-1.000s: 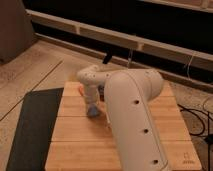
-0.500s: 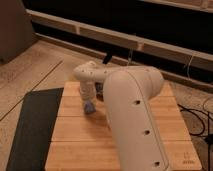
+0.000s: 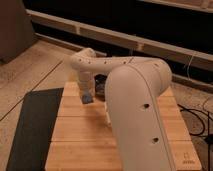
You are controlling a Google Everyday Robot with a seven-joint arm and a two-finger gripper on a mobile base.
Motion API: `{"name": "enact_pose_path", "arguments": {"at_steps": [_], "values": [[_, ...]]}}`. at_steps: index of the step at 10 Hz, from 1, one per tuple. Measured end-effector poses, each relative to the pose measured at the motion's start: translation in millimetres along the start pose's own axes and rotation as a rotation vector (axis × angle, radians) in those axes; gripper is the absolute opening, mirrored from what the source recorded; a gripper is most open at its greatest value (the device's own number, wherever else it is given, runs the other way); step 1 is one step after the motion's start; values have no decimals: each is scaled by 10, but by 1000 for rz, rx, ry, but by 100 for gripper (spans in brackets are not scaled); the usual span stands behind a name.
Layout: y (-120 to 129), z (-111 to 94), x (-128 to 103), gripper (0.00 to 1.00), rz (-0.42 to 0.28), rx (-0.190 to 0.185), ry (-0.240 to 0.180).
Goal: Place the white sponge in the ceramic bowl
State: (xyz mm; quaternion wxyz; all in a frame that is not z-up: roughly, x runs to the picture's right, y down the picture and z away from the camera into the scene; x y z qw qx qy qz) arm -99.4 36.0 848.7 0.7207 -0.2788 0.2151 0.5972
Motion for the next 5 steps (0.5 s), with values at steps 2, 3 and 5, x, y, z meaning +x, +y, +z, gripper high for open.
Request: {"name": "enact_pose_path", "arguments": {"at_steps": [2, 3, 5], "values": [[27, -1, -3, 0, -4, -1, -1], [17, 1, 0, 0, -2, -1, 0], [-10, 8, -30, 0, 3, 9, 0]]}}
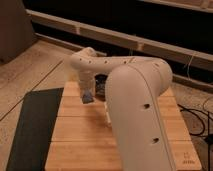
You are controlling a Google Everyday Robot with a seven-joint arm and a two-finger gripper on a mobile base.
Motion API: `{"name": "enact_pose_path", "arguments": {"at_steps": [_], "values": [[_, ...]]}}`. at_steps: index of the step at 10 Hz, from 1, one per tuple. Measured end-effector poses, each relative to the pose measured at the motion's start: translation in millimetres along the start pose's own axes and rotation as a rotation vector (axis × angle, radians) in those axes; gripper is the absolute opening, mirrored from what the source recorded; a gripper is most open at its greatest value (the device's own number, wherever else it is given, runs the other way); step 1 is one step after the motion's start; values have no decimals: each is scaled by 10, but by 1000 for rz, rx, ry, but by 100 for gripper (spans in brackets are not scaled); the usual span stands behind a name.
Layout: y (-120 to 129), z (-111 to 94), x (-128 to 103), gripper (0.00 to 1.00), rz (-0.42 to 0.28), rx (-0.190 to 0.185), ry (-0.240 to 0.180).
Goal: Place the white sponge in the ceramic bowl
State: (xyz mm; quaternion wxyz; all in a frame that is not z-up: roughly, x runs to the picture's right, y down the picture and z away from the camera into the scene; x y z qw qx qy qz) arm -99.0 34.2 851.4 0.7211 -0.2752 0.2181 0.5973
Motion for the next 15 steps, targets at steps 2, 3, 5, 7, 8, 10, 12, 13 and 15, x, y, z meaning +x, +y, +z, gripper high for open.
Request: {"name": "enact_pose_path", "arguments": {"at_steps": [2, 3, 5, 7, 8, 10, 12, 13, 15], "values": [[-256, -49, -258, 0, 57, 36, -26], [-421, -84, -399, 0, 89, 55, -41], [-690, -173, -726, 0, 103, 97, -85], [-883, -197, -1027, 0, 83, 107, -129], [-954, -144, -1122, 0, 78, 98, -142], [-1117, 5, -1280, 0, 81, 76, -156], [-1247, 157, -1399, 0, 60, 61, -158], [-1228, 222, -1428, 0, 48, 50, -154], [-1203, 462, -1394, 0, 42, 16, -118]]}}
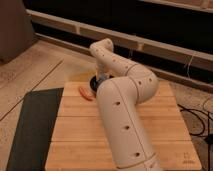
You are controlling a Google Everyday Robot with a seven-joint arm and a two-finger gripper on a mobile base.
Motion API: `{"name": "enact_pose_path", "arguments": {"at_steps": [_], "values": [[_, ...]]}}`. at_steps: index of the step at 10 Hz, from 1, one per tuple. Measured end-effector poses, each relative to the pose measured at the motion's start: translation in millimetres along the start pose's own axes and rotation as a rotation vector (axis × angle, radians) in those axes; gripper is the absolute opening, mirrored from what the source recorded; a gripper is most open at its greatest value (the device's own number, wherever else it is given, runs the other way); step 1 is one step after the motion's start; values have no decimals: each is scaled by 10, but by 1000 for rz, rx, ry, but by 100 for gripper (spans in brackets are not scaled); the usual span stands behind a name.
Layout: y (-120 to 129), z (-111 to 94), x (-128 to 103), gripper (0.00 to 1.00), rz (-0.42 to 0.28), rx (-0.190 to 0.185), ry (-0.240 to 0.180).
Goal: Place the white sponge in the ceramic bowl
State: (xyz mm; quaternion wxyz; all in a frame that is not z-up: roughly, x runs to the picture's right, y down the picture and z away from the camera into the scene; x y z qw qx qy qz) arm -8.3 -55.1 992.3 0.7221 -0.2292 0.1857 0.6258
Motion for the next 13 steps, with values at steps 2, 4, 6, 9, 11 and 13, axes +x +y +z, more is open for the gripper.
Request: {"name": "enact_pose_path", "arguments": {"at_steps": [2, 4, 6, 9, 11, 13], "values": [[-26, 230, 129, 15, 19, -24, 55], [-67, 264, 158, 21, 27, -27, 67], [-42, 268, 155, 21, 24, -28, 67], [-47, 266, 154, 21, 25, -27, 67], [-51, 268, 156, 21, 25, -27, 67], [-53, 272, 158, 10, 25, -27, 67]]}}
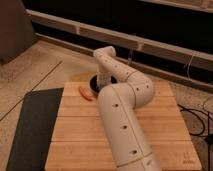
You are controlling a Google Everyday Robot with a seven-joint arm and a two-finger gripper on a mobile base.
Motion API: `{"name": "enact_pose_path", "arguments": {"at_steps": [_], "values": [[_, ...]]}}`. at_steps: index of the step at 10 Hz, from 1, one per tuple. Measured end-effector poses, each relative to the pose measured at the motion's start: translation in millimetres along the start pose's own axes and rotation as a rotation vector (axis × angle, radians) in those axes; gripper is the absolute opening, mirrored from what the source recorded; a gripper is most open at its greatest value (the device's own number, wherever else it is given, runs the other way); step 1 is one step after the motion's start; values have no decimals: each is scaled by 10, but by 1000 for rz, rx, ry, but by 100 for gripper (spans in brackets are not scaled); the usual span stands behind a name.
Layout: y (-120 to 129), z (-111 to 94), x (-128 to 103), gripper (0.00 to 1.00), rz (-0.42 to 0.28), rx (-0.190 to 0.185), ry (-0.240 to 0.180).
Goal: Place the white sponge in the ceramic bowl
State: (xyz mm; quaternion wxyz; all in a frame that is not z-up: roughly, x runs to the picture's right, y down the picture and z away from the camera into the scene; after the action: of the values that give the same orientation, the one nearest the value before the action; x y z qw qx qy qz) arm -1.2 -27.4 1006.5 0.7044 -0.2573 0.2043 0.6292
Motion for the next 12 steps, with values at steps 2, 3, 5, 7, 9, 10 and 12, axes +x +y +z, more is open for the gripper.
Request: {"name": "enact_pose_path", "arguments": {"at_steps": [2, 3, 5, 7, 9, 10, 12], "values": [[-3, 0, 0, 1, 0, 0, 0], [-4, 0, 0, 6, 1, 0, 0], [-4, 0, 0, 27, 1, 0, 0], [-4, 0, 0, 47, 1, 0, 0], [-4, 0, 0, 69, 1, 0, 0], [-4, 0, 0, 77, 1, 0, 0], [-4, -1, 0, 80, 1, 0, 0]]}}
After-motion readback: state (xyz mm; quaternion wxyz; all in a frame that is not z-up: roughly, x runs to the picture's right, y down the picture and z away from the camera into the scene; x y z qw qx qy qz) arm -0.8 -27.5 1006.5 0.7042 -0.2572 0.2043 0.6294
